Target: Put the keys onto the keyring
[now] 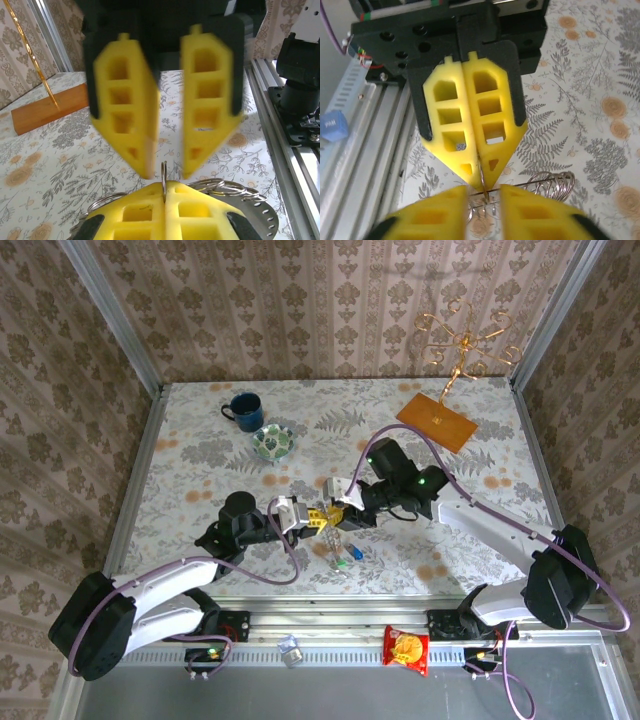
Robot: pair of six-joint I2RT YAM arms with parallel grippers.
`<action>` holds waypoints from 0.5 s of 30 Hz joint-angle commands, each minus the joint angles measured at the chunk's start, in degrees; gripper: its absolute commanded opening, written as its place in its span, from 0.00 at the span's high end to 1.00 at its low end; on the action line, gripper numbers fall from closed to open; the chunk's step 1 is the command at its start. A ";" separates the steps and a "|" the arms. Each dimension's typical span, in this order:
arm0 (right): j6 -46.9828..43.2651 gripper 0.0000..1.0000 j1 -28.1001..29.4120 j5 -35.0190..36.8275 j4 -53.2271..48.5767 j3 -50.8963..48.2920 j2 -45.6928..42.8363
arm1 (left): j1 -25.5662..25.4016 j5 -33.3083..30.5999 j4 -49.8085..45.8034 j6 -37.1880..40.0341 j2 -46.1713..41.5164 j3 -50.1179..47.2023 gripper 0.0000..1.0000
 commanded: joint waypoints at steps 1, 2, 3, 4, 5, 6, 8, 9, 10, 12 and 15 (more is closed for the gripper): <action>12.72 0.58 -1.93 4.01 7.75 -4.40 -5.27 | 0.38 -0.98 -0.60 1.16 -2.62 0.38 1.00; 18.17 0.55 -2.55 7.38 10.58 -6.28 -7.00 | 0.38 -1.36 -1.64 1.51 -3.37 0.19 1.00; 24.39 0.54 -2.95 11.72 12.49 -8.22 -8.92 | 0.38 -1.91 -2.98 1.87 -4.41 0.01 1.00; 30.28 0.54 -3.00 17.48 12.77 -9.79 -10.48 | 0.39 -2.20 -4.62 2.19 -5.38 -0.08 1.00; 33.92 0.55 -3.00 19.45 11.87 -11.05 -11.38 | 0.35 -2.18 -6.16 2.41 -6.31 -0.01 1.00; 35.89 0.55 -2.79 19.84 10.10 -12.48 -12.14 | 0.36 -4.13 -8.15 2.43 -7.34 0.13 1.00; 40.36 0.56 -1.78 22.70 9.05 -15.84 -12.86 | 0.32 -4.78 -11.23 2.86 -9.07 0.18 1.00; 43.00 0.56 -1.30 23.24 9.33 -17.57 -12.72 | 0.31 -5.01 -12.05 2.88 -9.86 0.03 1.00; 44.36 0.56 -0.63 23.43 9.65 -18.92 -12.26 | 0.34 -5.24 -12.61 2.66 -10.57 -0.19 1.00; 44.99 0.56 0.39 25.11 10.44 -20.49 -10.35 | 0.37 -5.75 -13.81 2.21 -11.59 -0.43 1.00; 44.55 0.57 0.67 26.27 10.11 -19.45 -4.68 | 0.39 -6.30 -15.10 2.06 -12.49 -0.52 1.00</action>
